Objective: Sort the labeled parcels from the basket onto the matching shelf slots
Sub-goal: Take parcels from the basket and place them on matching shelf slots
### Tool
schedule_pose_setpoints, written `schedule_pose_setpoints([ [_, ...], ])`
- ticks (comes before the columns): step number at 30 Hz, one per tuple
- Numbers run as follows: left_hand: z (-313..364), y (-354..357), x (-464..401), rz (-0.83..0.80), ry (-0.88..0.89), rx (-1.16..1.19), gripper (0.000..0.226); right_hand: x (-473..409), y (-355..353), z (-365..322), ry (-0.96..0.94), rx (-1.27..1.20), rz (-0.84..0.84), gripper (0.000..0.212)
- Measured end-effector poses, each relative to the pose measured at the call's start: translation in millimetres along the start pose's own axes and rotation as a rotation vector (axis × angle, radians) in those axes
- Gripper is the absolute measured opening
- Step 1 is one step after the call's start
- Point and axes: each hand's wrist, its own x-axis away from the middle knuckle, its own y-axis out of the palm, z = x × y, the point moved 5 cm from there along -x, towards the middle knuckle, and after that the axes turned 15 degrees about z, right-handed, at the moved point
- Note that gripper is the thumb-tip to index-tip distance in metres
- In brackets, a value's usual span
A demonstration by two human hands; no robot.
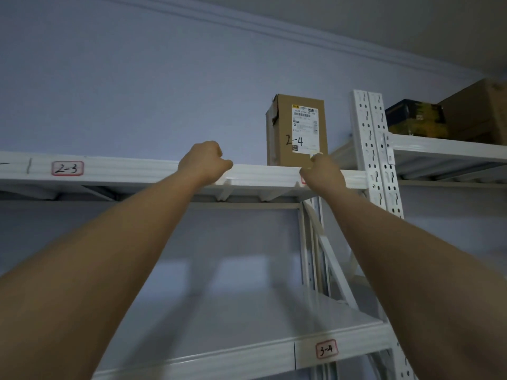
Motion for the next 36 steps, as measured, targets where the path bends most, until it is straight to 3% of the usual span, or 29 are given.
schedule_pose_setpoints([
  [2,-15,-11,8,-0.004,0.004,-0.007,0.030,13,7,-10,-0.001,0.020,-0.019,0.022],
  [4,-35,-22,23,-0.031,0.025,-0.031,0.037,27,15,-23,0.033,0.005,-0.004,0.016],
  [8,-107,-73,47,-0.111,0.027,-0.178,0.029,67,51,-87,0.050,-0.083,-0.049,0.024],
  [14,-258,-230,83,-0.085,-0.176,-0.368,0.021,174,113,-232,-0.032,-0.219,-0.116,0.035],
  [20,-391,-412,167,-0.002,-0.428,-0.611,0.019,345,188,-389,-0.126,-0.405,-0.473,0.043],
  [26,-479,-570,270,0.019,-0.662,-0.905,0.034,540,230,-542,-0.387,-0.601,-0.830,0.046],
  [30,-528,-651,345,-0.027,-0.836,-1.097,0.025,667,241,-627,-0.502,-0.693,-1.048,0.045],
  [36,-610,-736,441,0.006,-1.109,-1.187,0.028,842,258,-731,-0.619,-0.791,-1.380,0.045],
])
